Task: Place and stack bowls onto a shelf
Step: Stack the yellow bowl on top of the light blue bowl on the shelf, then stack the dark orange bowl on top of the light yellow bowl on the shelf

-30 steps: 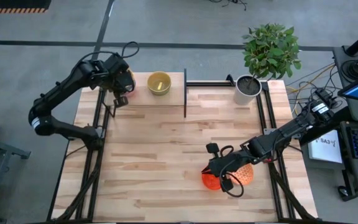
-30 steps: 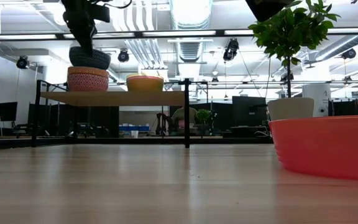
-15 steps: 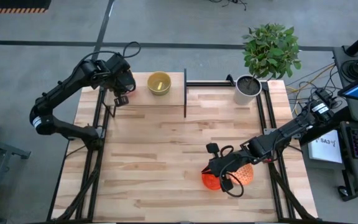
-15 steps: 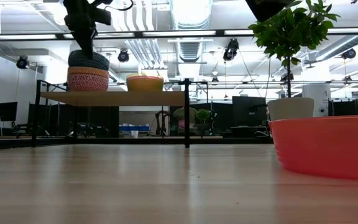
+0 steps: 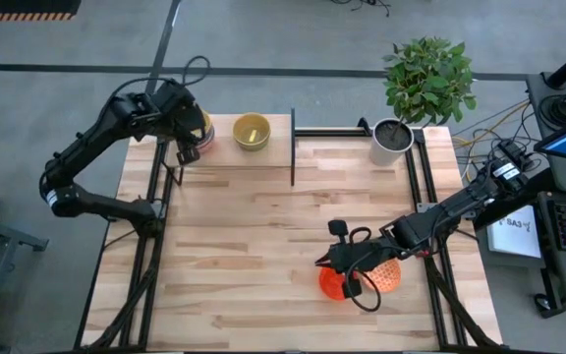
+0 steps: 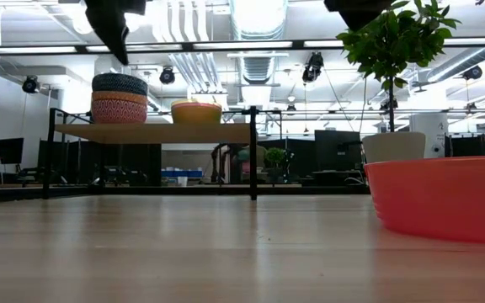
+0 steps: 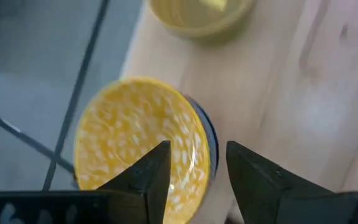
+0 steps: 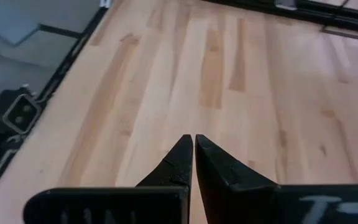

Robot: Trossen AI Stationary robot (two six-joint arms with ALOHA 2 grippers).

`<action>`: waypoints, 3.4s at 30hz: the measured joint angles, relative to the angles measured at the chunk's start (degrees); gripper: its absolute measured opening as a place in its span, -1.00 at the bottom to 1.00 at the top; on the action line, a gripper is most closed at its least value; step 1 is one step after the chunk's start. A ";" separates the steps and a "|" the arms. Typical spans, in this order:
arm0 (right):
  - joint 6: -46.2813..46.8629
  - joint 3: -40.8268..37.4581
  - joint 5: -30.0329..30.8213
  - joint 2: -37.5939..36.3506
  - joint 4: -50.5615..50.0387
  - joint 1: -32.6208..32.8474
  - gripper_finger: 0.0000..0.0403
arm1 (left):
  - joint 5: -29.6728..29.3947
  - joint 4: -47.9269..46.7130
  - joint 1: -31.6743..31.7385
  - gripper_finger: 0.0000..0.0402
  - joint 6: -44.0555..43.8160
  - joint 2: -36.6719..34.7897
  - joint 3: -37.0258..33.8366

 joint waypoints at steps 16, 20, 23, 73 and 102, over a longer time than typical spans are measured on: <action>-2.93 0.00 0.24 1.67 6.03 0.00 -0.96 | 5.75 32.11 0.07 -0.72 -4.10 -16.05 -21.36; -2.56 0.00 0.25 1.89 6.03 0.00 -0.96 | 1.22 38.47 0.11 -0.78 -3.71 -18.83 -28.86; -1.91 -0.02 0.24 1.89 6.05 0.00 -0.96 | -0.19 40.54 0.20 -0.79 -3.73 -19.63 -32.15; 27.79 23.80 -17.09 21.29 -36.70 -7.26 -0.90 | 20.79 84.50 -26.38 -0.80 -21.81 -41.21 -58.05; 11.33 23.77 -13.14 30.02 -45.37 -7.24 -0.05 | 20.86 80.80 -26.40 -0.80 -17.44 -41.89 -56.92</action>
